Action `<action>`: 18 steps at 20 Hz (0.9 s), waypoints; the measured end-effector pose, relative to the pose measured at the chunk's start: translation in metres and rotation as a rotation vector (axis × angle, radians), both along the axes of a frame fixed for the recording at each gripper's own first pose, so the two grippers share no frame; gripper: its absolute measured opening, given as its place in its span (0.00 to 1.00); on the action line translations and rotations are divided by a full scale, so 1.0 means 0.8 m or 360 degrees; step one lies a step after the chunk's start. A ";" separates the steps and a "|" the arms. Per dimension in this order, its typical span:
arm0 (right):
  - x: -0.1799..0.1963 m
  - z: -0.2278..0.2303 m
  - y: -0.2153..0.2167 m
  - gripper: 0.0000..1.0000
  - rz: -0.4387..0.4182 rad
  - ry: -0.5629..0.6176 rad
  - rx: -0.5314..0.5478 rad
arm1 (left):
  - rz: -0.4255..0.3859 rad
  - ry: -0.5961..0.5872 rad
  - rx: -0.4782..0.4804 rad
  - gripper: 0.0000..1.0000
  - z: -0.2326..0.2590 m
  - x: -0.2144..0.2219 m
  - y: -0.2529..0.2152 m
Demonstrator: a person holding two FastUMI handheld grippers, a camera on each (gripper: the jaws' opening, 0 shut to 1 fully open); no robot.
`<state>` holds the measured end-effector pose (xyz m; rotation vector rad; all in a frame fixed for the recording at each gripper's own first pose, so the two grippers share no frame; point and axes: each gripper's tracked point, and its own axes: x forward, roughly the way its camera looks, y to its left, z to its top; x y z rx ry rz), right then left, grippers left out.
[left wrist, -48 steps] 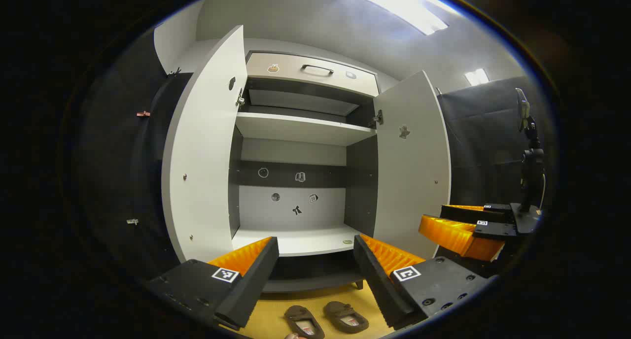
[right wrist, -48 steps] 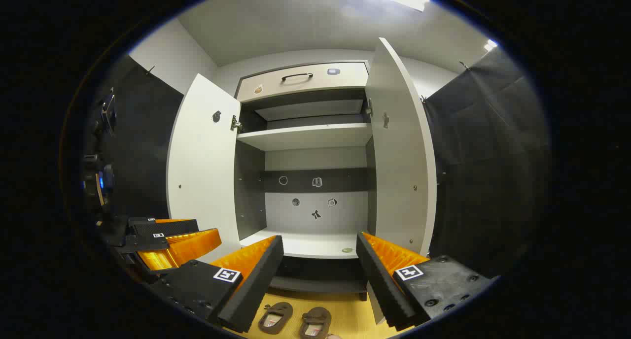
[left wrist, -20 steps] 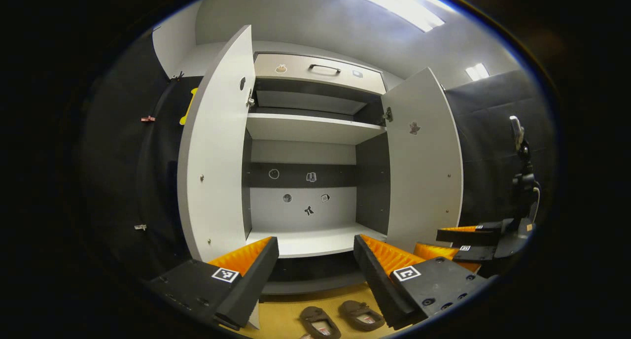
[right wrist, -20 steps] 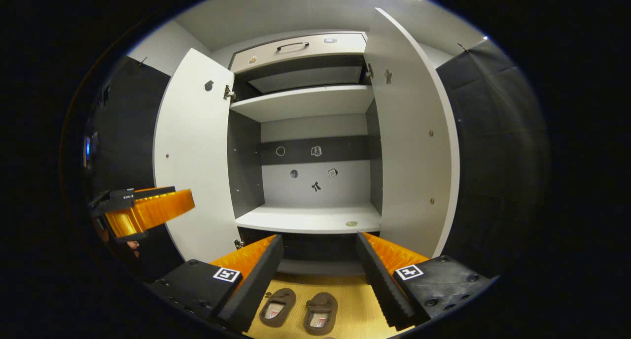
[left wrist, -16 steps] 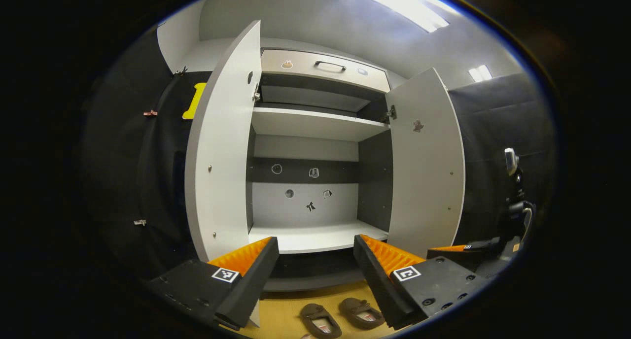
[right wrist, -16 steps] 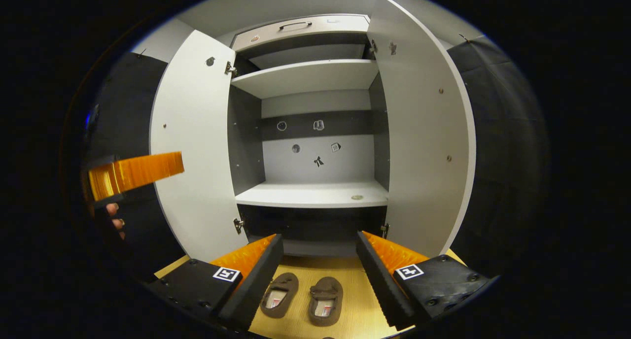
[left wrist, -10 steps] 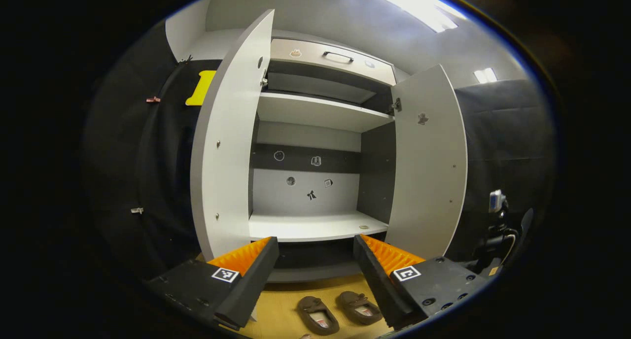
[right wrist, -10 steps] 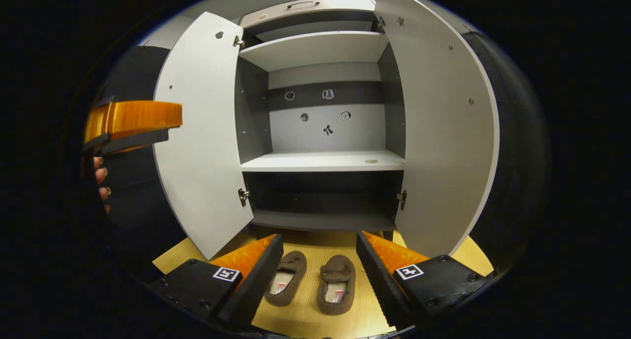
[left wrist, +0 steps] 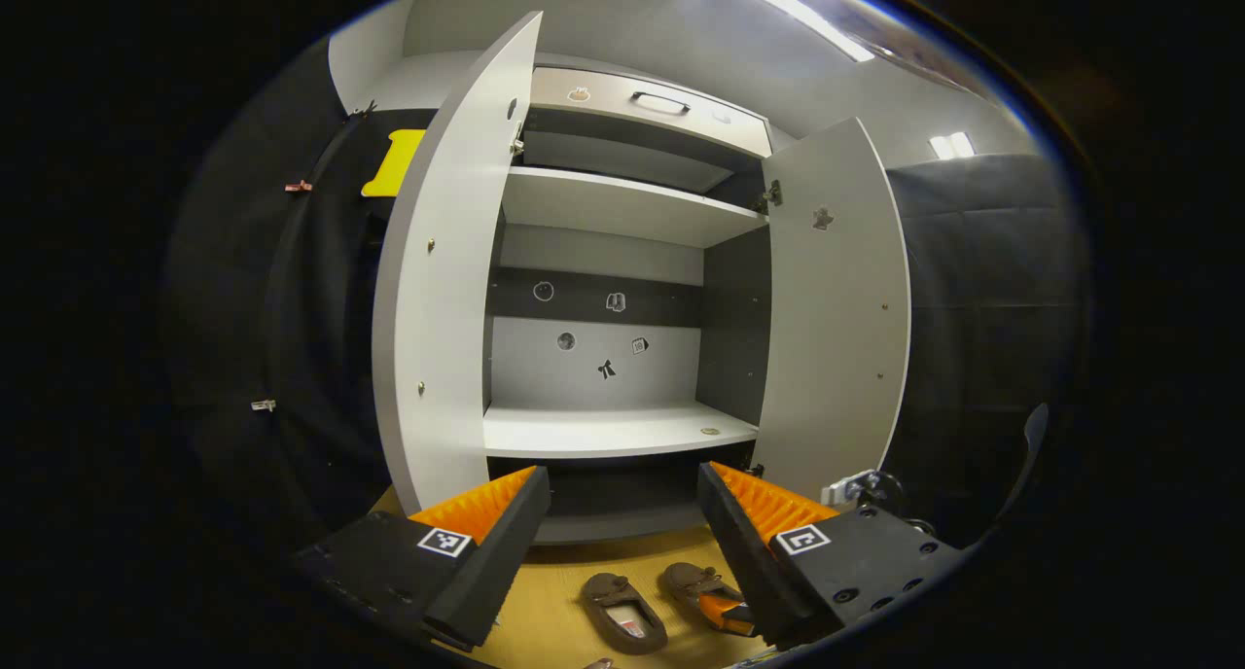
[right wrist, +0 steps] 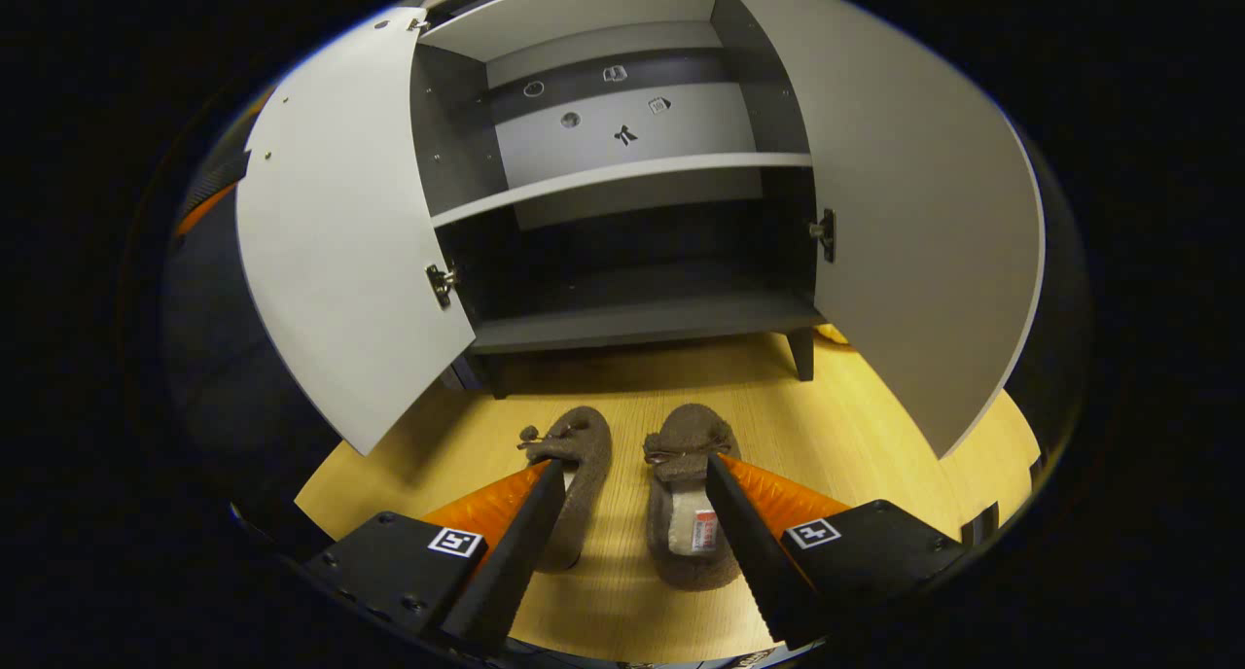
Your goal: Grab one shoe with the right hand and put it into the shoe cabinet, grab the other shoe with the left hand and put it into the shoe cabinet; then close the right door with the right hand and the left door with the left hand.
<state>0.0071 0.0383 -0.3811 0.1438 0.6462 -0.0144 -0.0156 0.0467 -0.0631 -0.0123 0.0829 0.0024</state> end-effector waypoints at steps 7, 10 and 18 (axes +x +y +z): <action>0.008 -0.079 -0.002 0.89 -0.0014 0.0145 -0.0030 | -0.0038 0.0108 0.0022 0.97 -0.035 0.009 -0.005; 0.017 -0.102 -0.006 0.87 -0.0023 0.0202 -0.0060 | -0.0034 0.0161 -0.0007 0.97 -0.053 0.013 -0.001; 0.053 -0.143 -0.011 0.73 -0.0048 0.0287 -0.0144 | 0.0032 0.0226 -0.0107 0.97 -0.079 0.025 0.023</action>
